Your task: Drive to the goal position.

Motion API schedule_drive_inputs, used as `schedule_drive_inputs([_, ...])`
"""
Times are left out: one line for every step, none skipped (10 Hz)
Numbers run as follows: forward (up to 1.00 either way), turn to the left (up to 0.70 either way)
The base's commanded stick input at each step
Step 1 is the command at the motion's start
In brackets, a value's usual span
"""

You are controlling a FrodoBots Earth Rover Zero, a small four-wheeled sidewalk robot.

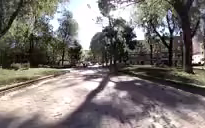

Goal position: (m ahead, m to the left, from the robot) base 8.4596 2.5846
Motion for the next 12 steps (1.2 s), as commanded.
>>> schedule_drive_inputs([1.0, 0.06])
schedule_drive_inputs([1.0, 0.06])
schedule_drive_inputs([1.0, 0.06])
schedule_drive_inputs([1.0, 0.06])
schedule_drive_inputs([1.0, 0.06])
schedule_drive_inputs([1.0, 0.06])
schedule_drive_inputs([1.0, 0.06])
schedule_drive_inputs([1.0, 0.06])
schedule_drive_inputs([1.0, 0.06])
schedule_drive_inputs([1.0, 0.06])
schedule_drive_inputs([1.0, 0.06])
schedule_drive_inputs([1.0, 0.06])
